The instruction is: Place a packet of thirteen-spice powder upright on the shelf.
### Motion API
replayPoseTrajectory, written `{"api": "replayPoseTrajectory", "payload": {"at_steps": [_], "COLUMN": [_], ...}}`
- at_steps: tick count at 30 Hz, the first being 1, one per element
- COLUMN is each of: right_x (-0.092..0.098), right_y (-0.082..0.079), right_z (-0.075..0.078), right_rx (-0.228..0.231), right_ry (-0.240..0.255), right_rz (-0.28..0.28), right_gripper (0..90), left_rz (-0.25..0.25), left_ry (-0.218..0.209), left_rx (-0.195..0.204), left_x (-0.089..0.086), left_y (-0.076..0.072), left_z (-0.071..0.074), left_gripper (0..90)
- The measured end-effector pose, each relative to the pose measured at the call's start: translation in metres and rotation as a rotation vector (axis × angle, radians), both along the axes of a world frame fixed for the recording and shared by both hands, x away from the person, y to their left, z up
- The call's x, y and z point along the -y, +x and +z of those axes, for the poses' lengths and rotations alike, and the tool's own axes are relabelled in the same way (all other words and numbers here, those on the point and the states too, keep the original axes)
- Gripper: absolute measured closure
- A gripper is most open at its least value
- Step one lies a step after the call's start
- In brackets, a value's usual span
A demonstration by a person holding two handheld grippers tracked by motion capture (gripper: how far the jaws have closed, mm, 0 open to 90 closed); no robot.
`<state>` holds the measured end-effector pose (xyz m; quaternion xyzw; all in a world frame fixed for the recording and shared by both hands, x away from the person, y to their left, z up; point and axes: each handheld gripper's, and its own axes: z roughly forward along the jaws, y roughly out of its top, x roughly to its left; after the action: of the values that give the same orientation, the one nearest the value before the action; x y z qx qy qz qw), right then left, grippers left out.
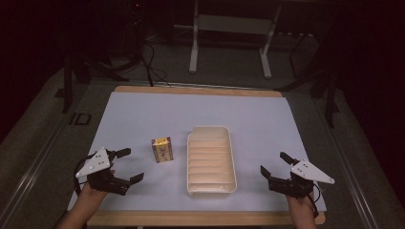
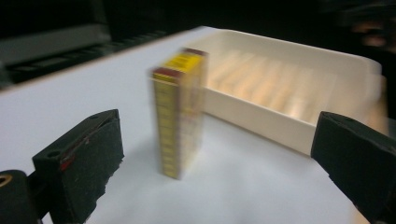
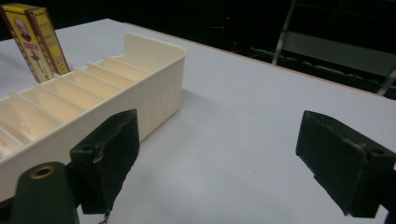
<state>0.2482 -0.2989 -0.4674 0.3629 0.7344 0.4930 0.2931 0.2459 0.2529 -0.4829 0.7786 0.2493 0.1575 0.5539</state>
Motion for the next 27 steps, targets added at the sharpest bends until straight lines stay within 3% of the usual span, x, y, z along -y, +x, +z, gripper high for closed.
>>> {"api": "replayPoseTrajectory", "payload": {"at_steps": [3, 8, 10, 12, 15, 19, 23, 27], "right_x": [-0.001, -0.001, -0.001, -0.001, -0.001, -0.002, -0.002, -0.001], "right_y": [0.0, 0.0, 0.0, 0.0, 0.0, 0.0, 0.001, 0.001], "right_z": [0.0, 0.0, 0.0, -0.001, -0.001, -0.001, -0.001, -0.002], "right_rx": [-0.004, -0.008, -0.011, -0.013, -0.013, -0.017, -0.02, -0.03], "right_ry": [-0.001, -0.005, -0.004, -0.004, -0.003, 0.0, -0.001, 0.007], "right_rz": [0.003, 0.006, 0.007, 0.009, 0.013, 0.017, 0.023, 0.022], "right_gripper": [13.6, 13.6, 13.6, 13.6, 13.6, 13.5, 13.6, 13.6], "left_rz": [-0.067, -0.143, -0.19, -0.226, -0.267, -0.279, -0.273, -0.266], "left_ry": [0.097, 0.207, 0.256, 0.325, 0.389, 0.445, 0.474, 0.56], "left_rx": [-0.007, -0.046, -0.108, -0.143, -0.189, -0.21, -0.237, -0.251], "left_x": [0.005, 0.012, 0.015, 0.019, 0.024, 0.026, 0.023, 0.022], "left_y": [0.0, -0.001, 0.0, -0.001, 0.0, 0.004, 0.008, 0.011], "left_z": [0.001, 0.004, 0.005, 0.006, 0.006, 0.009, 0.01, 0.009], "left_gripper": [2.7, 2.8, 5.8, 5.8, 5.7, 5.7, 5.6, 5.7]}}
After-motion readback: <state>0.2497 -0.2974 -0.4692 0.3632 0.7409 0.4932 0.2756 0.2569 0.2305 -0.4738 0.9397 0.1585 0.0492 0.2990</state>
